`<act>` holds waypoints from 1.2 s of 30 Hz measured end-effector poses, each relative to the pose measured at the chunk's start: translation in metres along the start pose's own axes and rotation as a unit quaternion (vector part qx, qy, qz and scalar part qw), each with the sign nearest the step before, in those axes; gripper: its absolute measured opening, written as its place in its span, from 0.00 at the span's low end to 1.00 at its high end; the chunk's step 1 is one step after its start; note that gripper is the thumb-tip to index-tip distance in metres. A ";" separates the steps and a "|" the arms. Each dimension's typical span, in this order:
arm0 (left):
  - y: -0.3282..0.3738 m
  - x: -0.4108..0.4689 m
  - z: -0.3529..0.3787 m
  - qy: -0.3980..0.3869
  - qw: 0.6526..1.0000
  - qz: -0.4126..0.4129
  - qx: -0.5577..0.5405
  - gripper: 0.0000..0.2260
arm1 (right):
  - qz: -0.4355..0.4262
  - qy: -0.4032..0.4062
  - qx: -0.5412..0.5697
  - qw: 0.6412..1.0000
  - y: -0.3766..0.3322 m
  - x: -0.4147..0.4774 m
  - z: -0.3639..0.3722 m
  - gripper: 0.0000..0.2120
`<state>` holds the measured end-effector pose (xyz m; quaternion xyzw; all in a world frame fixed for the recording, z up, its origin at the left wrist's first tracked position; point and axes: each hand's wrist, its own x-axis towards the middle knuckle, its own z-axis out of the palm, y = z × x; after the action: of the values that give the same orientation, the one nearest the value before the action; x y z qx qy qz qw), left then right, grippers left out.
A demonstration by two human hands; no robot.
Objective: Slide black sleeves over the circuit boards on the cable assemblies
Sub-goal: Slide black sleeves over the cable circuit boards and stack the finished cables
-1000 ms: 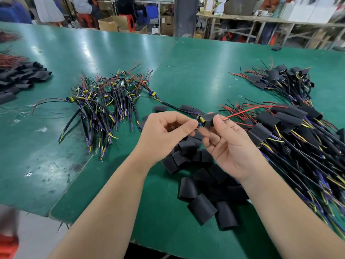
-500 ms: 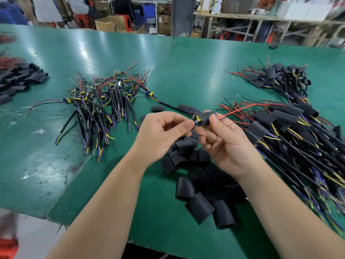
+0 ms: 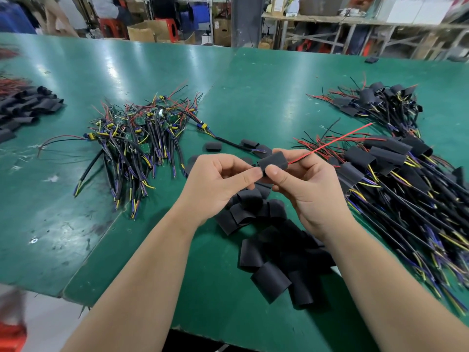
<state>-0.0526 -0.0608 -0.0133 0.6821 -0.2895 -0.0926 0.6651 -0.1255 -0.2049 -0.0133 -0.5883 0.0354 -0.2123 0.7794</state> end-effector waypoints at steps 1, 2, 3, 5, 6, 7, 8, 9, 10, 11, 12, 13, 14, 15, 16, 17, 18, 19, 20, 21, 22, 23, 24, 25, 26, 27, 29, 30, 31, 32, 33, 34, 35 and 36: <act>-0.001 0.000 0.000 0.002 1.000 0.002 0.005 0.06 | -0.004 -0.003 -0.015 1.000 0.001 -0.001 0.001 0.16; -0.001 0.000 0.000 0.004 1.000 0.004 0.010 0.07 | -0.007 -0.006 -0.039 0.999 0.003 -0.002 0.003 0.16; -0.001 0.000 0.001 0.011 1.000 0.007 0.017 0.07 | -0.006 -0.009 -0.061 0.998 0.004 -0.002 0.004 0.16; -0.002 0.001 0.001 0.032 0.999 0.013 0.027 0.07 | 0.016 -0.016 -0.051 0.998 0.005 -0.003 0.006 0.15; -0.001 0.002 0.001 0.037 0.999 0.014 0.025 0.07 | 0.037 -0.019 -0.018 0.999 0.004 -0.002 0.007 0.15; 0.000 0.001 0.001 0.033 0.999 0.014 0.017 0.06 | 0.055 -0.022 0.020 0.998 0.002 -0.002 0.007 0.16; 0.001 0.001 0.001 0.020 1.000 0.011 0.002 0.06 | 0.067 -0.026 0.054 0.996 0.000 -0.001 0.006 0.17; 0.002 0.000 0.002 0.002 1.000 0.008 -0.015 0.06 | 0.073 -0.033 0.084 0.993 -0.003 -0.001 0.005 0.16; 0.003 -0.001 0.002 -0.015 0.999 0.005 -0.029 0.06 | 0.073 -0.043 0.105 0.991 -0.005 0.000 0.004 0.16; 0.004 -0.002 0.003 -0.028 0.999 0.003 -0.039 0.06 | 0.072 -0.052 0.117 0.989 -0.006 -0.001 0.003 0.14; 0.005 -0.002 0.003 -0.037 0.998 0.003 -0.045 0.05 | 0.070 -0.059 0.119 0.989 -0.006 0.000 0.003 0.13; 0.005 -0.002 0.003 -0.040 0.998 0.001 -0.046 0.04 | 0.067 -0.062 0.114 0.989 -0.005 0.000 0.003 0.13; 0.005 -0.002 0.003 -0.040 0.998 -0.001 -0.043 0.04 | 0.062 -0.063 0.103 0.991 -0.004 0.000 0.003 0.13; 0.005 -0.002 0.002 -0.037 0.999 -0.004 -0.037 0.05 | 0.054 -0.061 0.089 0.993 -0.004 0.000 0.002 0.14; 0.004 -0.001 0.002 -0.030 0.999 -0.008 -0.028 0.06 | 0.044 -0.057 0.071 0.995 -0.003 0.000 0.002 0.16; 0.003 -0.001 0.001 -0.023 0.999 -0.012 -0.019 0.07 | 0.034 -0.053 0.051 0.997 -0.002 0.000 0.002 0.17; 0.001 0.000 0.001 -0.015 1.000 -0.014 -0.007 0.07 | 0.027 -0.047 0.035 0.998 -0.001 -0.001 0.002 0.18; -0.001 0.000 0.001 -0.008 1.000 -0.016 0.006 0.07 | 0.027 -0.036 0.026 0.999 -0.001 -0.002 0.003 0.18; -0.003 0.001 0.000 -0.002 1.000 -0.015 0.021 0.07 | 0.034 -0.018 0.030 0.999 0.000 -0.002 0.004 0.19; -0.004 0.002 0.000 0.002 0.999 -0.014 0.030 0.07 | 0.046 0.008 0.048 0.998 -0.002 -0.002 0.006 0.19; -0.005 0.002 -0.001 0.005 0.999 -0.013 0.029 0.07 | 0.063 0.038 0.074 0.995 -0.005 -0.001 0.008 0.17; -0.005 0.003 -0.001 0.009 1.000 -0.017 0.015 0.06 | 0.079 0.069 0.103 0.989 -0.009 0.000 0.008 0.14; -0.004 0.004 -0.003 0.023 0.999 -0.023 -0.001 0.08 | 0.092 0.099 0.129 0.982 -0.016 0.001 0.006 0.10; -0.005 0.005 -0.006 0.048 0.998 -0.030 -0.011 0.11 | 0.099 0.128 0.149 0.975 -0.023 0.003 0.002 0.08; -0.006 0.007 -0.009 0.083 0.996 -0.034 0.003 0.13 | 0.099 0.150 0.165 0.970 -0.031 0.005 -0.004 0.09; -0.008 0.009 -0.015 0.124 0.990 -0.033 0.052 0.12 | 0.092 0.167 0.177 0.966 -0.039 0.006 -0.012 0.08; -0.015 0.011 -0.030 0.213 0.951 -0.025 0.222 0.07 | 0.056 0.190 0.176 0.964 -0.056 0.010 -0.026 0.06; -0.020 0.012 -0.038 0.247 0.916 -0.031 0.316 0.06 | 0.021 0.200 0.148 0.968 -0.063 0.011 -0.033 0.04; -0.024 0.012 -0.046 0.271 0.874 -0.052 0.400 0.08 | -0.021 0.209 0.099 0.973 -0.070 0.013 -0.041 0.04; -0.029 0.013 -0.053 0.288 0.834 -0.085 0.464 0.12 | -0.065 0.222 0.029 0.972 -0.076 0.014 -0.051 0.06; -0.031 0.013 -0.058 0.297 0.804 -0.121 0.501 0.15 | -0.099 0.241 -0.064 0.963 -0.084 0.015 -0.061 0.10; -0.033 0.013 -0.062 0.300 0.786 -0.151 0.519 0.17 | -0.118 0.259 -0.171 0.943 -0.090 0.016 -0.072 0.13; -0.034 0.013 -0.065 0.295 0.778 -0.176 0.527 0.18 | -0.123 0.266 -0.280 0.914 -0.093 0.016 -0.079 0.12; -0.035 0.014 -0.067 0.285 0.771 -0.197 0.535 0.18 | -0.125 0.258 -0.382 0.879 -0.093 0.017 -0.083 0.09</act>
<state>0.0022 -0.0127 -0.0365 0.9649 0.0507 0.1468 0.2116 -0.1624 -0.3065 0.0515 -0.7643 0.2393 -0.4222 0.4247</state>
